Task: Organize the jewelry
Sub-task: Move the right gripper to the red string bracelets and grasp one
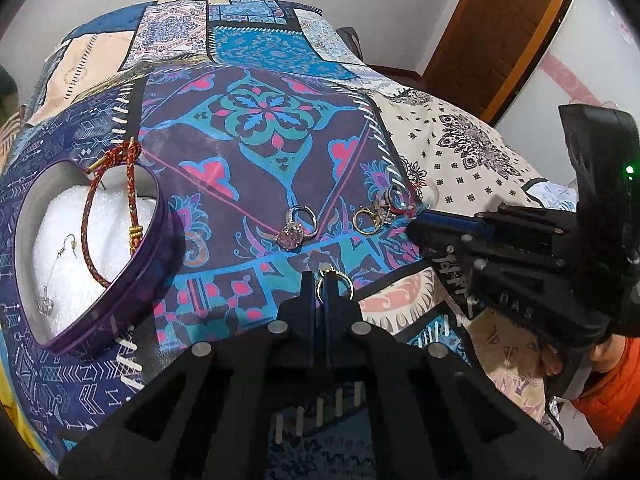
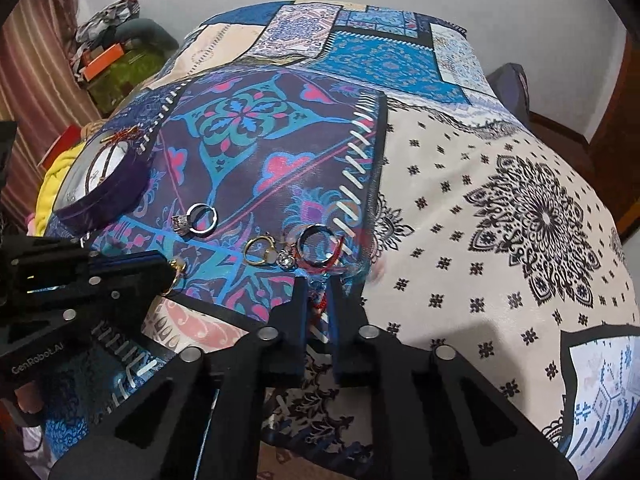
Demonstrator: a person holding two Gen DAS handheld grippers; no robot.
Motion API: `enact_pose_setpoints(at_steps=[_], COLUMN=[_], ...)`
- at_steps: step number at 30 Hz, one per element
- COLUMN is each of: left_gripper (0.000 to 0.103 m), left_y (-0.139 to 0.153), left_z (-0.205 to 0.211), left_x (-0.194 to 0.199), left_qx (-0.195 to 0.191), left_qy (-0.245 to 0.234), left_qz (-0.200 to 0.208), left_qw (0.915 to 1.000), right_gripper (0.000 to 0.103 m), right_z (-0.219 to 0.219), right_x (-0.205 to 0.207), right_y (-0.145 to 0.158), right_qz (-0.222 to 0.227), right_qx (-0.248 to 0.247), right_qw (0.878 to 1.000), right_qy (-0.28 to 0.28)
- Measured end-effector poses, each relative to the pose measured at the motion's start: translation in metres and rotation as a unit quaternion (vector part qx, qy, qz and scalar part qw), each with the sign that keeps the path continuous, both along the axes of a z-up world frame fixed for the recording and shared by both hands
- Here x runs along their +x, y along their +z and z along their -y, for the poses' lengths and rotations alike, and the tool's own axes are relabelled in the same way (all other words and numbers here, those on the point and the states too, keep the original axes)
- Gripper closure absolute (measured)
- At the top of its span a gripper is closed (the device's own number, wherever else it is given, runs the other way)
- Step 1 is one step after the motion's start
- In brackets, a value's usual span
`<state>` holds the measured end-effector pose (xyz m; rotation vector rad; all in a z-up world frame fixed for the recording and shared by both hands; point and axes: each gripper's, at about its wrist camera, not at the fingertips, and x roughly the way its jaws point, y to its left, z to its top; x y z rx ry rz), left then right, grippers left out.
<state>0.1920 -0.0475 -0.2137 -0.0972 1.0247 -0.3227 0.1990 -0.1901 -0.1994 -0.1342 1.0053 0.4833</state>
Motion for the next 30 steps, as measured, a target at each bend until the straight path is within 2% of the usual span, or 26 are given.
enact_pose_setpoints(at_steps=[8, 13, 17, 19, 21, 23, 27, 30], left_gripper=[0.102, 0.103, 0.103, 0.103, 0.103, 0.103, 0.103, 0.101], left_y=[0.004, 0.014, 0.024, 0.029, 0.031, 0.032, 0.028, 0.023], left_z=[-0.002, -0.007, -0.012, -0.013, -0.013, -0.013, -0.010, -0.009], left_x=[-0.007, -0.016, -0.022, -0.024, -0.025, -0.025, -0.023, -0.023], left_qx=[0.000, 0.001, 0.003, 0.003, 0.005, 0.008, 0.022, 0.032], left_qy=[0.003, 0.009, 0.014, 0.016, 0.017, 0.016, 0.008, 0.007], left_qz=[0.004, 0.016, 0.032, 0.038, 0.042, 0.046, 0.039, 0.033], left_qw=[1.0000, 0.9998, 0.9994, 0.9991, 0.9989, 0.9988, 0.9989, 0.9989], right_gripper=[0.099, 0.099, 0.099, 0.097, 0.081, 0.075, 0.075, 0.075], right_z=[0.005, 0.009, 0.008, 0.006, 0.005, 0.004, -0.002, -0.015], right_x=[-0.011, -0.018, -0.022, -0.019, -0.015, -0.008, 0.004, 0.011], right_y=[0.009, 0.018, 0.026, 0.027, 0.025, 0.021, 0.010, 0.002], right_qz=[0.003, 0.005, 0.016, 0.014, 0.008, 0.000, -0.014, -0.005], right_qx=[0.016, 0.029, 0.021, 0.009, -0.001, -0.009, -0.029, -0.067], right_qw=[1.000, 1.000, 1.000, 1.000, 1.000, 1.000, 0.999, 0.997], right_qy=[-0.004, -0.004, 0.009, 0.011, 0.009, 0.006, 0.011, 0.030])
